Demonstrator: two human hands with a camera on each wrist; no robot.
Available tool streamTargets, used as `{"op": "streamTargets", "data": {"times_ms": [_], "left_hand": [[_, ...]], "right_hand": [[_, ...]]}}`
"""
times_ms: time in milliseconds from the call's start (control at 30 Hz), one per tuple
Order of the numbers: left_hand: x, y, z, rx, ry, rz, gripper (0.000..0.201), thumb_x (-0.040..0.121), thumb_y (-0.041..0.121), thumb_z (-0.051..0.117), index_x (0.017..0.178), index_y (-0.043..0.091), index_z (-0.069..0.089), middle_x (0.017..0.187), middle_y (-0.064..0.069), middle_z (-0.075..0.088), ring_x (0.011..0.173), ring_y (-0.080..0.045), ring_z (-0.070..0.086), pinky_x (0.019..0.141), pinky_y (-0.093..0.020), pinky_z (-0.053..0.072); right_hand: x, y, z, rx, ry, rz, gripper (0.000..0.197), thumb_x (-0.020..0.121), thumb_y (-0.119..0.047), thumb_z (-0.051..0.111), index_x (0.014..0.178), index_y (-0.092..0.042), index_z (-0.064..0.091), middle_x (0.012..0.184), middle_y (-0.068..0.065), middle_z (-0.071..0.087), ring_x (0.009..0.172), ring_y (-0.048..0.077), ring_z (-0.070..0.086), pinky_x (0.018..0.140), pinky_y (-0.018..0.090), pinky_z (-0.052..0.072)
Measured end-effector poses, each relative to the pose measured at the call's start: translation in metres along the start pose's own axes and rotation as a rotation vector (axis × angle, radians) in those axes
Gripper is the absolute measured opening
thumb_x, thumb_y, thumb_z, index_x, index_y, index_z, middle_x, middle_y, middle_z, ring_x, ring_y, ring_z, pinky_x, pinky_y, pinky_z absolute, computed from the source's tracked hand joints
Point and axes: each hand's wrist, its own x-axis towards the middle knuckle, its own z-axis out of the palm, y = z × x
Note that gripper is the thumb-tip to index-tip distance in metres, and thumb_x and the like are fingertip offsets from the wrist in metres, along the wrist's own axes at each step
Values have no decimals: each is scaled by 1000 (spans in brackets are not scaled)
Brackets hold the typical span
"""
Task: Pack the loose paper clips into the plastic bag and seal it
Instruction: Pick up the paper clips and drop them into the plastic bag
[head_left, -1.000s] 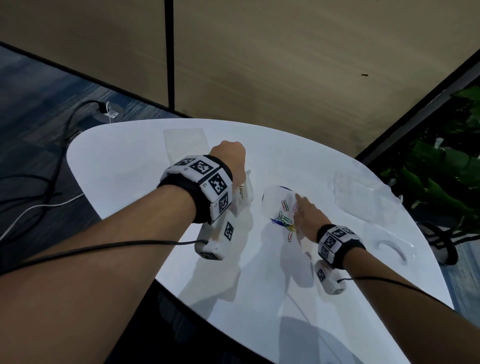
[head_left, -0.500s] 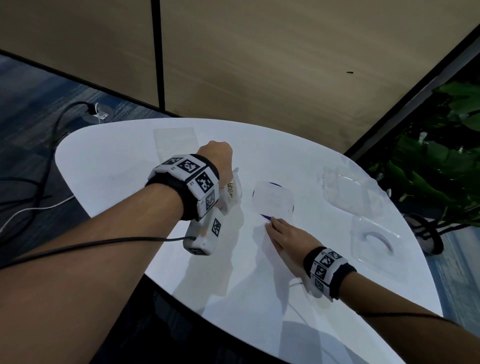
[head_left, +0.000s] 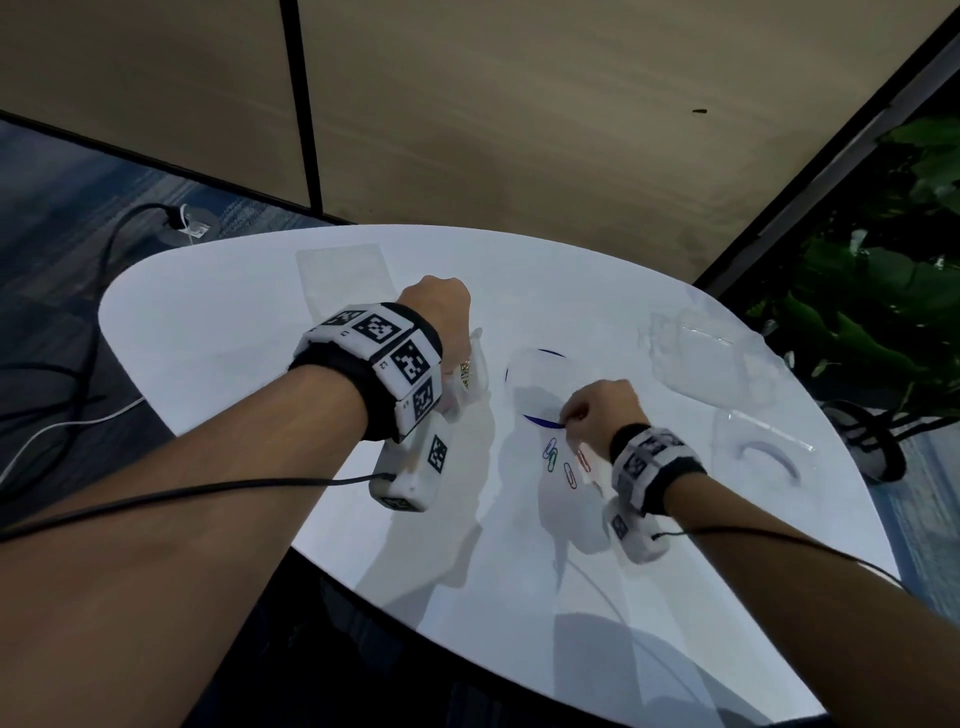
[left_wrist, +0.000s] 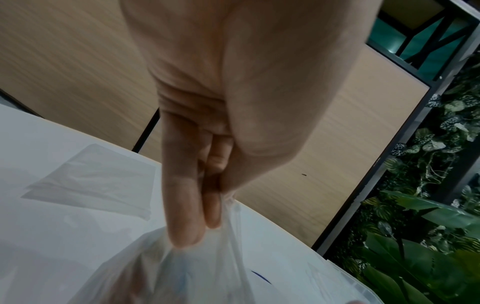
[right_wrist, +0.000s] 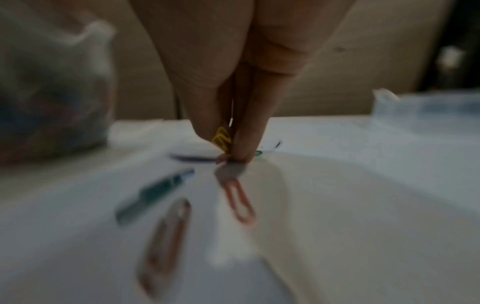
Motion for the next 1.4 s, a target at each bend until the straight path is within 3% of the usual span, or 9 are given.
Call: {"op": "streamTargets", "data": {"times_ms": [100,200,367,633,800,933,1067,1233,1400], "left_hand": [[1,3,3,37,8,24,29,96,6,56,124,1,64,115,-18,71,104,-32,72,93,-40,59],[3,8,5,58,21,36,28,96,8,56,122,2,66,117,-16,70,105,-32,70,90,-36,58],[5,14,8,18,18,26,26,94,6,58,118,3,67,110,-17,72,99,-33,73,91,-41,60],[3,12,6,-49,51,4,24,91,3,59,114,3,68,104,-18,74,96,-33,74,91,-42,60],[5,8,3,-100,69,-1,26,93,7,60,118,2,66,109,-18,73,100,-34,73,92,-42,59],[5,3,-1,-90,59,-4,29,94,9,63,121,1,65,112,-18,72,104,-33,72,94,-43,58],[4,-1,-6,-70,51,-19,28,95,10,62,120,0,65,111,-19,73,103,-33,72,94,-42,59],[-2,1,-8,-41,57,2,25,94,8,61,117,0,68,110,-17,74,103,-31,72,93,-39,59],[-9,2,-8,-22,50,10,24,95,10,62,113,-2,70,109,-17,75,103,-31,73,93,-39,59]], "right_hand": [[5,-3,-21,593,-13,275,11,68,-1,79,73,-11,78,73,7,75,71,18,73,74,20,57],[-2,-32,-41,1155,-70,284,10,74,10,75,83,7,72,85,21,72,69,25,73,72,27,60],[-18,-89,-51,1396,-218,196,11,82,12,66,93,11,67,83,17,72,71,24,73,69,22,59],[-14,-110,-42,780,-166,-84,26,81,-5,64,84,-27,78,86,3,76,82,24,73,83,36,60],[-7,-79,-58,793,-62,-21,35,90,8,48,85,-15,75,92,6,74,91,26,72,82,36,60],[-14,-14,-34,-3,-127,-117,33,95,-11,49,118,-24,69,127,-2,64,114,21,62,101,21,41],[-45,28,-3,-227,-259,-252,43,98,-8,42,139,-18,52,155,7,35,137,28,42,112,33,35],[-76,37,24,-322,-145,-152,45,94,-4,43,139,-10,46,135,13,42,117,31,48,98,33,45],[-79,12,34,-297,-53,-55,25,92,-3,45,112,-8,59,106,11,48,94,27,54,79,27,45]]}}
